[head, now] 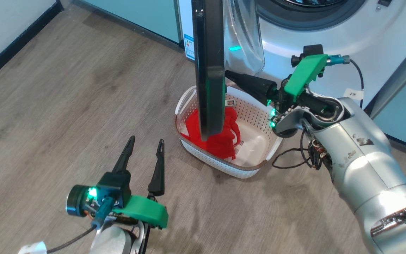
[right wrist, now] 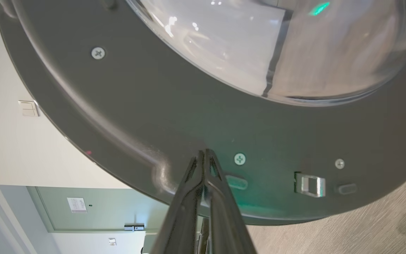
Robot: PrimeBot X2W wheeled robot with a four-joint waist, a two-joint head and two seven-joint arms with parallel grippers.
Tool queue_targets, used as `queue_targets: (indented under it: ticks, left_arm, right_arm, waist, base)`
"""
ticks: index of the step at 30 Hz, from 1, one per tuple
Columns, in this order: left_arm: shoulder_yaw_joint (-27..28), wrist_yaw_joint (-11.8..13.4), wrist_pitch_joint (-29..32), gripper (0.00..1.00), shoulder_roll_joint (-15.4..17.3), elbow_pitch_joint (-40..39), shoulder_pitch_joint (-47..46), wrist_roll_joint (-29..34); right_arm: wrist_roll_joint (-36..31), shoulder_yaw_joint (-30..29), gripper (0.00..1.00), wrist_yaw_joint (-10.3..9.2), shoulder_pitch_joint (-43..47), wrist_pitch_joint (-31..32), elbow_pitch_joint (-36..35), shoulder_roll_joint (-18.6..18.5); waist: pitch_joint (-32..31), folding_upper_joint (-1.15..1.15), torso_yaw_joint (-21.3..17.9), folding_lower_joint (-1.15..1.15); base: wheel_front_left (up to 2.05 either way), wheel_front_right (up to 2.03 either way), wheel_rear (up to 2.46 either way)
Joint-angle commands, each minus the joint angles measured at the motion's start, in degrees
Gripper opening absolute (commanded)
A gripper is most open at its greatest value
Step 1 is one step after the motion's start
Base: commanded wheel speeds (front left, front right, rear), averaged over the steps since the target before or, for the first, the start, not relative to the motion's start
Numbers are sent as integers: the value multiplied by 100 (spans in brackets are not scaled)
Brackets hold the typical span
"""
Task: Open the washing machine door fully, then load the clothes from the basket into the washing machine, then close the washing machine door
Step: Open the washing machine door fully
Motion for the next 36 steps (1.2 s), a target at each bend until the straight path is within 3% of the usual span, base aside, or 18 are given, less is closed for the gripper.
queue_targets:
  ticks: [1, 14, 21, 25, 29, 36]
  left_arm:
    - [235, 3, -56, 100, 50, -192, -128, 40]
    - [268, 25, -56, 100, 50, -197, -132, 20]
    - [418, 30, -56, 100, 50, -194, -85, 32]
    - [551, -13, -56, 100, 50, -178, -48, 74]
    - [735, -26, -56, 100, 50, -177, 51, 135]
    - [1088, -176, -56, 100, 50, -159, 58, 251]
  right_arm:
    - [92, 93, 0, 5, -148, -71, -203, 119]
    - [561, 632, 0, 5, -270, -398, -82, 119]
    - [360, 668, 0, 5, -215, -631, -241, 76]
    - [-162, 751, 0, 5, -1, -1108, -555, -145]
    - [-1204, 1236, 0, 5, 386, -1851, -1193, -467]
    - [-2968, 2117, 0, 5, 947, -3687, -1881, -1153]
  waist:
    - [0, 0, 20, 0]
    - [-17, 0, 119, 0]
    - [-124, 0, -5, 0]
    - [-278, 0, -139, 0]
    - [-460, 0, -366, 0]
    - [-595, 0, -760, 0]
  base:
    - [0, 0, 0]
    - [0, 0, 0]
    - [0, 0, 0]
    - [0, 0, 0]
    - [0, 0, 0]
    - [0, 0, 0]
